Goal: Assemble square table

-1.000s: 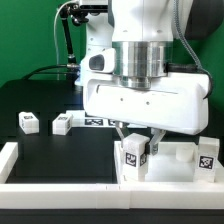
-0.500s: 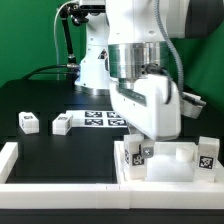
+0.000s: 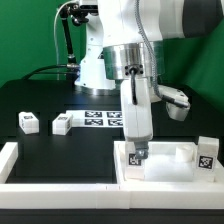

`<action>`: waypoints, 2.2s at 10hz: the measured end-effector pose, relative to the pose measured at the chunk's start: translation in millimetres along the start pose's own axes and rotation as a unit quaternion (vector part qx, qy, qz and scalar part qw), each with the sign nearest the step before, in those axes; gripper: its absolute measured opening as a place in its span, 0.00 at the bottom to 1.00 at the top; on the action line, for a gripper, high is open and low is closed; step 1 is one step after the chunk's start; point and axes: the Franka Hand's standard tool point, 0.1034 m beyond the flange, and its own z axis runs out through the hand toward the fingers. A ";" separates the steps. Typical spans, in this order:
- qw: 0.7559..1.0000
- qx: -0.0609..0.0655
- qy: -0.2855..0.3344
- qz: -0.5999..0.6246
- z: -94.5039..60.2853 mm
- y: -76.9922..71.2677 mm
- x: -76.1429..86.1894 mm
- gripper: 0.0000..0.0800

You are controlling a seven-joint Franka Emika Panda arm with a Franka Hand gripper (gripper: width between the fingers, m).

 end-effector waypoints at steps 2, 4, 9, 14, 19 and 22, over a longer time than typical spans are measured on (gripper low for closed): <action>0.993 0.012 -0.003 -0.121 0.2 -3.9 4.0 0.66; 0.973 0.024 -0.004 -0.230 -0.4 -3.6 2.3 0.78; 0.930 0.020 0.003 -0.367 0.9 -2.7 4.5 0.81; 0.842 -0.004 0.009 -0.540 0.3 -0.7 4.8 0.65; 0.928 -0.003 0.008 -0.373 0.5 0.9 12.1 0.37; 0.997 -0.030 -0.019 -0.074 6.0 -2.3 1.3 0.37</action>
Offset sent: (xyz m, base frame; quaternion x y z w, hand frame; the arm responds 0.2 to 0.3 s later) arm -0.0179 0.0176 0.0075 0.0492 -0.0140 -0.2074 0.9769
